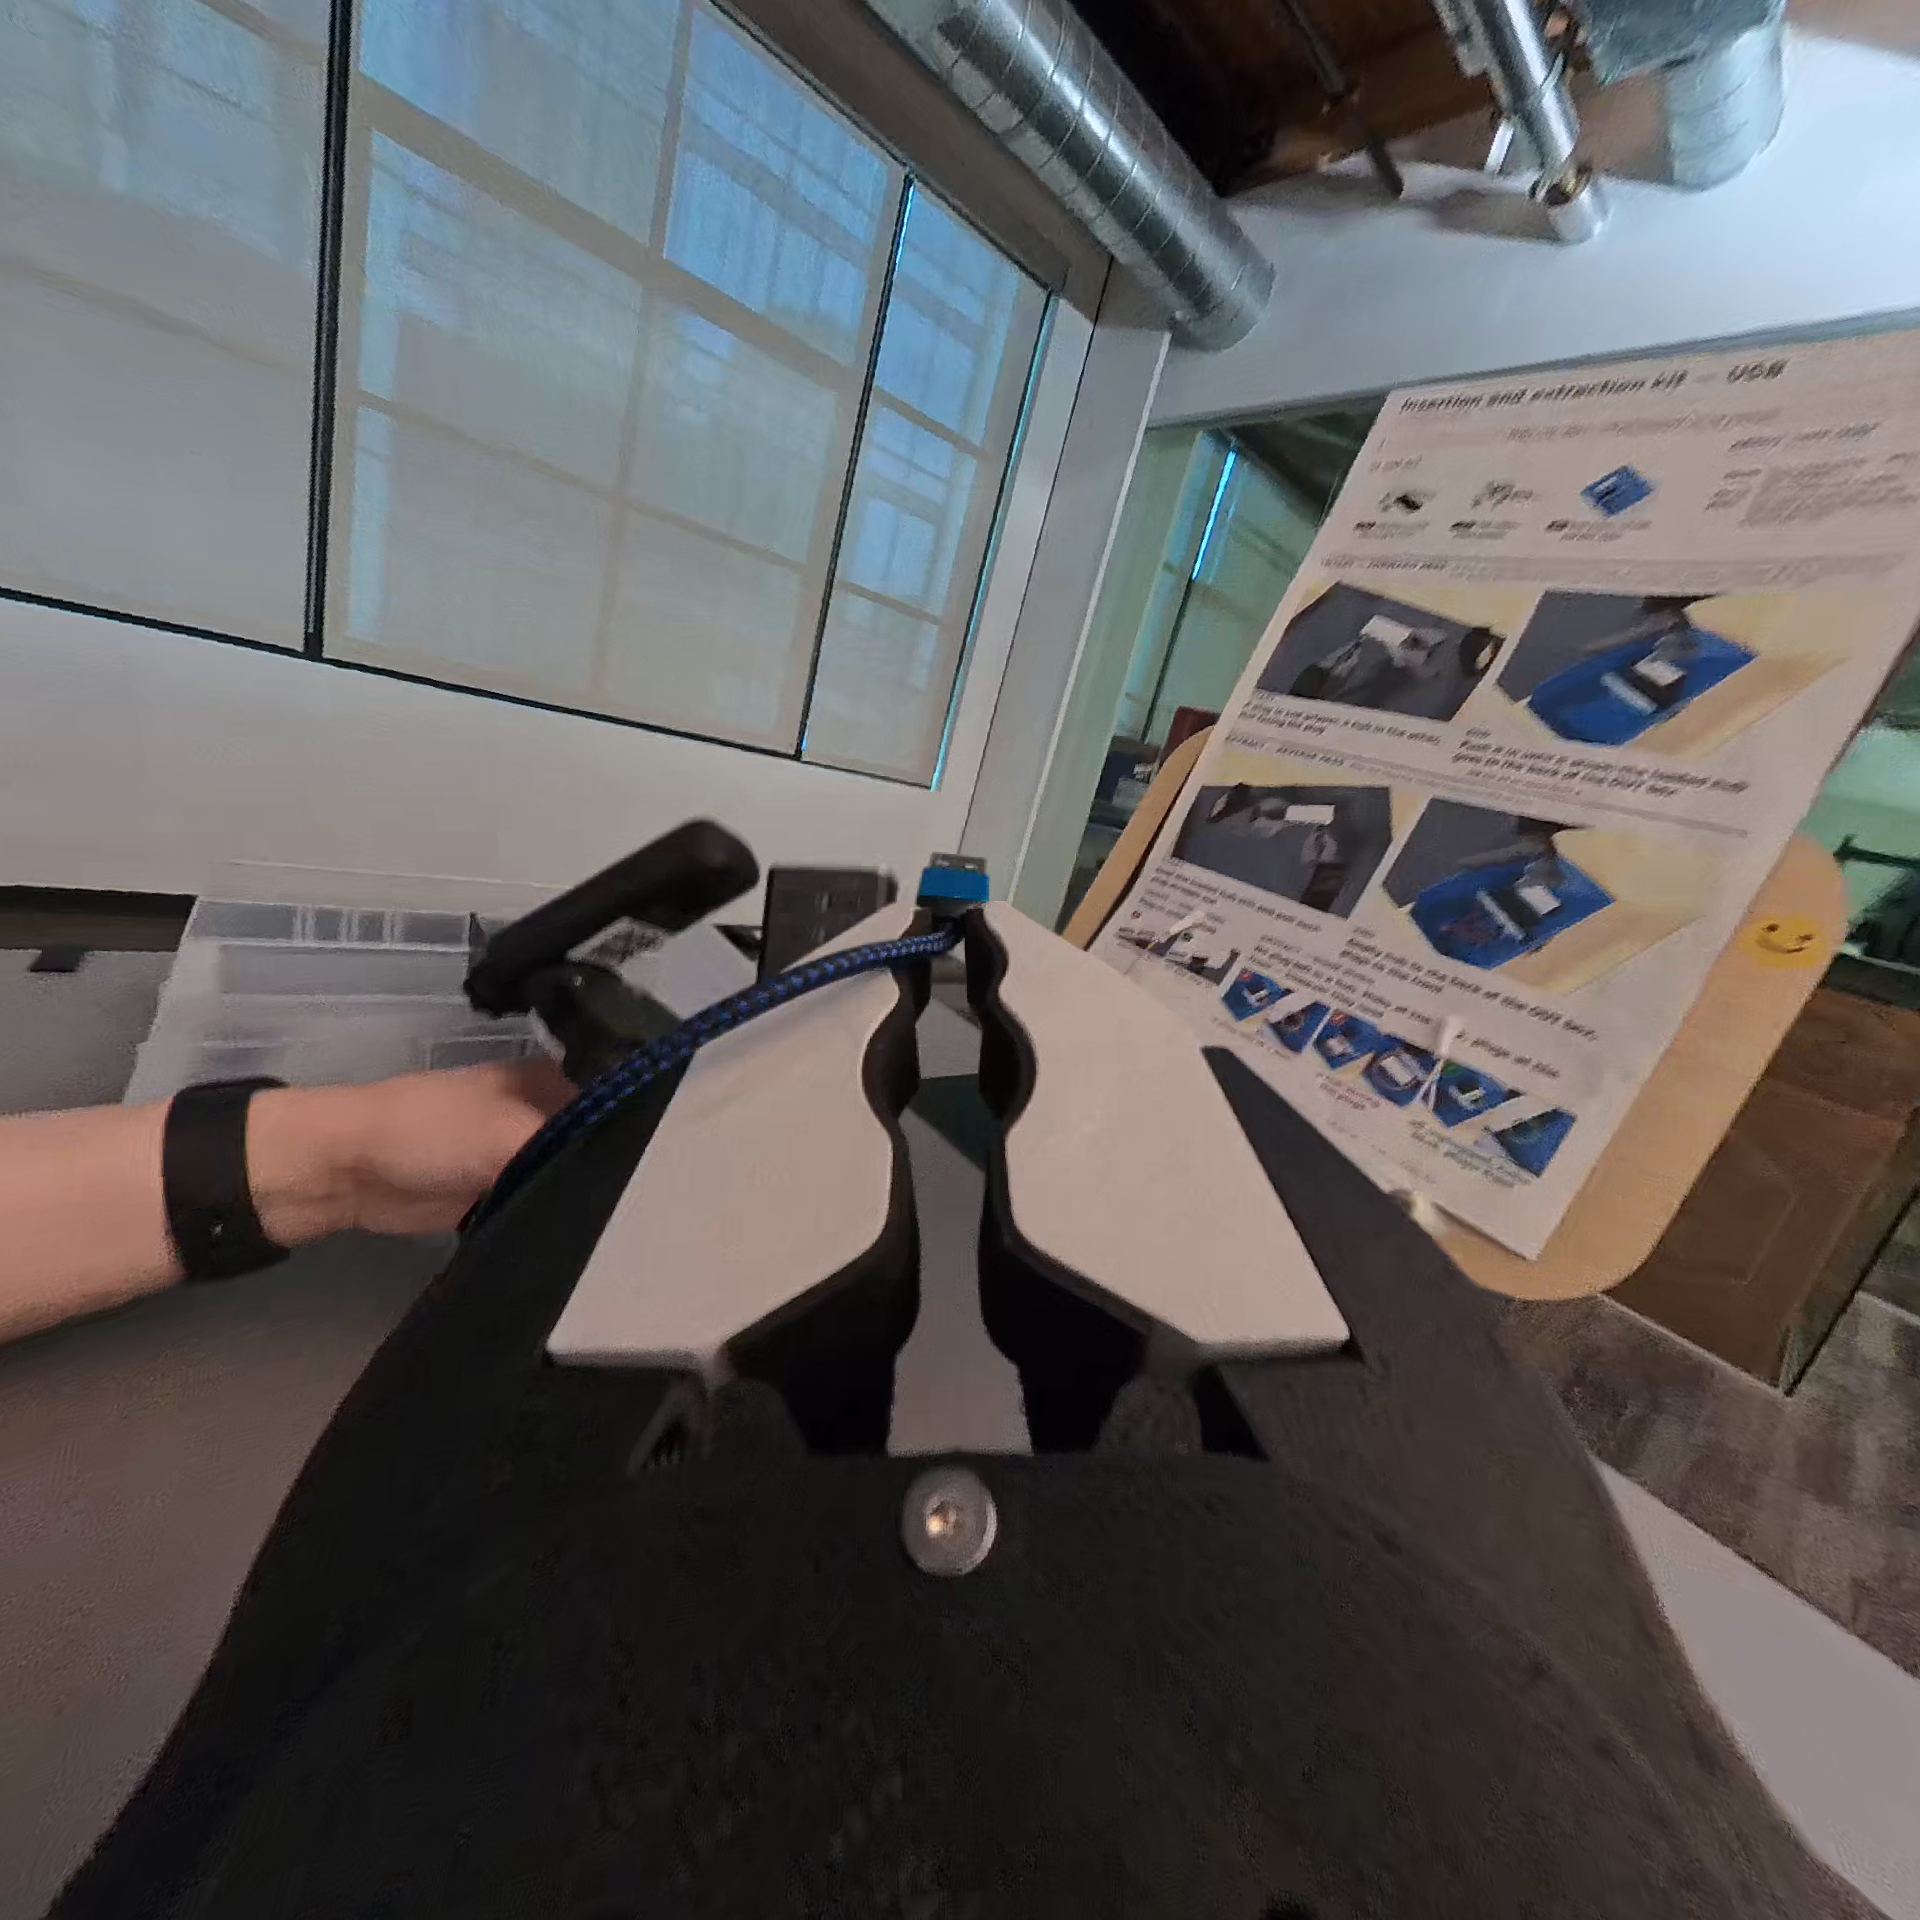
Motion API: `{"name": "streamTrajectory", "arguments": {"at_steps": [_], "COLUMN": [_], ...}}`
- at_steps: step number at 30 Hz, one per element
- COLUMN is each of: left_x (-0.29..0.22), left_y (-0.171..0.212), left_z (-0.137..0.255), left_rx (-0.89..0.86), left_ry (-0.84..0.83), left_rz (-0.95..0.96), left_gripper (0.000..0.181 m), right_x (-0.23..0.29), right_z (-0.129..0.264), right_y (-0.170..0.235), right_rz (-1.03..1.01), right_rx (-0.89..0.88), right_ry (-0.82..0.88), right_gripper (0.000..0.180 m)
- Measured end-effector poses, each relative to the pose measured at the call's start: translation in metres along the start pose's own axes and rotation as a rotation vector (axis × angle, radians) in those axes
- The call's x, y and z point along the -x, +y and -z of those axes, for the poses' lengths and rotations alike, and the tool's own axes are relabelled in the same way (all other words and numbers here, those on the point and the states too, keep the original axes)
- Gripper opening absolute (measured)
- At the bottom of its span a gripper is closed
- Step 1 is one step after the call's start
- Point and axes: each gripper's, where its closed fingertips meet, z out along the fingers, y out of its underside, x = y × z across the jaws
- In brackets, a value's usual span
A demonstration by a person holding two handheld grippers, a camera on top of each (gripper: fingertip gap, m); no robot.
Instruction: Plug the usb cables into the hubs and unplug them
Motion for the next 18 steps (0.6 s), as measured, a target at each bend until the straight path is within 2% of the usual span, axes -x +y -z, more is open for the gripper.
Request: {"name": "streamTrajectory", "arguments": {"at_steps": [7, 10, 14, 18], "left_x": [-0.031, -0.056, -0.079, -0.099], "left_y": [-0.066, -0.088, -0.095, -0.1], "left_z": [-0.01, -0.017, -0.028, -0.035], "left_rx": [0.012, -0.07, -0.081, -0.127], "left_ry": [-0.088, -0.027, -0.024, 0.001], "left_rz": [-0.14, -0.13, -0.195, -0.223], "left_gripper": [0.028, 0.028, 0.028, 0.028], "right_x": [0.013, 0.007, 0.004, -0.003], "right_z": [-0.008, -0.005, -0.002, 0.0], "right_y": [0.012, 0.009, 0.002, 0.0], "right_rz": [0.108, 0.14, 0.105, 0.172], "right_rx": [0.11, 0.158, 0.154, 0.164], "right_ry": [-0.015, -0.004, 0.007, 0.057], "right_gripper": [0.006, 0.006, 0.006, 0.006]}}
